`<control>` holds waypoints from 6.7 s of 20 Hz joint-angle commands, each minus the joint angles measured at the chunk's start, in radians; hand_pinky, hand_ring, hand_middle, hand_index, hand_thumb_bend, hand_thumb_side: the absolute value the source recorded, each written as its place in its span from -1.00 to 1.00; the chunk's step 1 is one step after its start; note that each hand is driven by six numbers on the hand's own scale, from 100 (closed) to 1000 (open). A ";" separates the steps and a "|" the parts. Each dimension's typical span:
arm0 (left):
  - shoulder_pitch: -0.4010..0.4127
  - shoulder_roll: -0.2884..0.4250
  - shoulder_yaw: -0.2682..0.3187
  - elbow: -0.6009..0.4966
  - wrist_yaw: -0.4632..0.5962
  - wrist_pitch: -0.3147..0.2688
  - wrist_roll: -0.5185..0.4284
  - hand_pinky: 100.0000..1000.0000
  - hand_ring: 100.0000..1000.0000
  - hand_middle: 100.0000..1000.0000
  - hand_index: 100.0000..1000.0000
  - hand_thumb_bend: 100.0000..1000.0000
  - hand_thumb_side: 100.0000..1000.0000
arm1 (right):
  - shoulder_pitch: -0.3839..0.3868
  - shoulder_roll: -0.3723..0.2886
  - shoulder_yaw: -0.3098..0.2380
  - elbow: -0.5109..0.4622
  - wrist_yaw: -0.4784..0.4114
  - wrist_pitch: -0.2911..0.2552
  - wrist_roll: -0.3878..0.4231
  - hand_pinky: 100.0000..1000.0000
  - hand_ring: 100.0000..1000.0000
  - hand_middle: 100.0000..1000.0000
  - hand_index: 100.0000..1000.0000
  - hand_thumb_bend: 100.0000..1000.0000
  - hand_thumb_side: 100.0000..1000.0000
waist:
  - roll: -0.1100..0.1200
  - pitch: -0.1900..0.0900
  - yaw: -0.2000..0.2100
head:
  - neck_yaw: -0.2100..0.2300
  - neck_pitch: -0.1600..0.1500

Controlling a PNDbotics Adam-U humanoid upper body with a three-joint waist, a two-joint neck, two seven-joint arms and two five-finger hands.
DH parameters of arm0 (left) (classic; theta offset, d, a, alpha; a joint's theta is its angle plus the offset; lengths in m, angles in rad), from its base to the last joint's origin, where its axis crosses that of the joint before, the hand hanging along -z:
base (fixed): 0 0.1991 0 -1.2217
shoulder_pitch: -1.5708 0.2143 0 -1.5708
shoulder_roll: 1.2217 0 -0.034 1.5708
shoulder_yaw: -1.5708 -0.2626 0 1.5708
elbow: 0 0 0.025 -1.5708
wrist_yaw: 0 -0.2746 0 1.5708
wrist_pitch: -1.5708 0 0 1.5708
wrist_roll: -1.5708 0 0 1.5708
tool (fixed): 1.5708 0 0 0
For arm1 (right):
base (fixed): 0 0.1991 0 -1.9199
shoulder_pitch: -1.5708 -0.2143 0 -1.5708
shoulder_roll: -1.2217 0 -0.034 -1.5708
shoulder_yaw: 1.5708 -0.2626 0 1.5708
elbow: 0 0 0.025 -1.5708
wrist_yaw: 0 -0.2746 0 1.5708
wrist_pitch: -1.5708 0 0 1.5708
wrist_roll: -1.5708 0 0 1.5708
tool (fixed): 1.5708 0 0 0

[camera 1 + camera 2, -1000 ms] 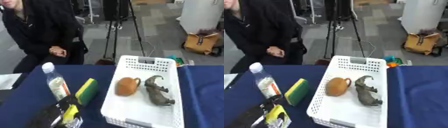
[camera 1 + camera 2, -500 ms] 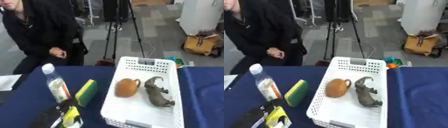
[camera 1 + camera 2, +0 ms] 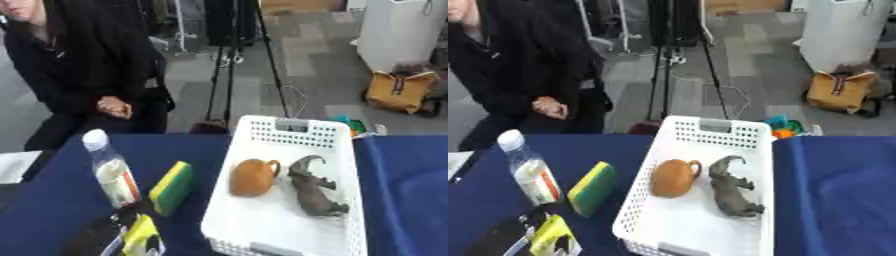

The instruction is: Pick up objects on the table and place them in the box.

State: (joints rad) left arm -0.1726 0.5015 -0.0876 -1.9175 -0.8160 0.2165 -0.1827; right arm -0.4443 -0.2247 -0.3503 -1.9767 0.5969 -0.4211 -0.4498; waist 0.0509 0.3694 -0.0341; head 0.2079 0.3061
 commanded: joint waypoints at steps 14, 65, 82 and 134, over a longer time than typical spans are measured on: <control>0.001 -0.007 0.002 0.019 0.010 -0.004 0.124 -0.28 0.24 0.17 0.58 -1.00 -0.62 | -0.013 -0.013 0.002 -0.023 -0.007 0.002 -0.010 -0.23 -0.35 -0.50 -0.18 -1.00 0.89 | -0.001 -0.014 -0.001 | -0.006 -0.016; -0.110 -0.067 -0.014 0.315 -0.266 -0.371 0.935 -1.00 -0.69 -0.68 -0.04 -1.00 -0.47 | -0.039 -0.001 0.016 -0.023 -0.055 0.009 -0.046 -0.22 -0.36 -0.53 -0.19 -1.00 0.85 | -0.013 -0.015 -0.010 | -0.004 -0.018; -0.133 -0.015 -0.016 0.150 -0.239 -0.317 0.765 -1.00 -0.76 -1.00 -0.04 -1.00 -0.77 | -0.023 -0.006 0.020 -0.023 -0.055 0.013 -0.042 -0.21 -0.36 -0.53 -0.19 -1.00 0.84 | 0.012 -0.040 -0.001 | -0.017 -0.001; -0.862 -0.130 -0.103 0.461 -0.004 -0.218 0.455 -1.00 -0.79 -1.00 -0.05 -1.00 -0.46 | -0.006 0.012 0.083 -0.023 -0.100 0.010 0.010 -0.22 -0.36 -0.53 -0.19 -1.00 0.79 | 0.090 -0.123 -0.116 | 0.056 0.090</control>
State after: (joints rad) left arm -1.0063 0.3684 -0.1945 -1.4745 -0.8248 0.0008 0.2614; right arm -0.4358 -0.2070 -0.2730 -1.9767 0.5064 -0.4093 -0.4448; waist 0.1477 0.2716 -0.1529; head 0.2581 0.3864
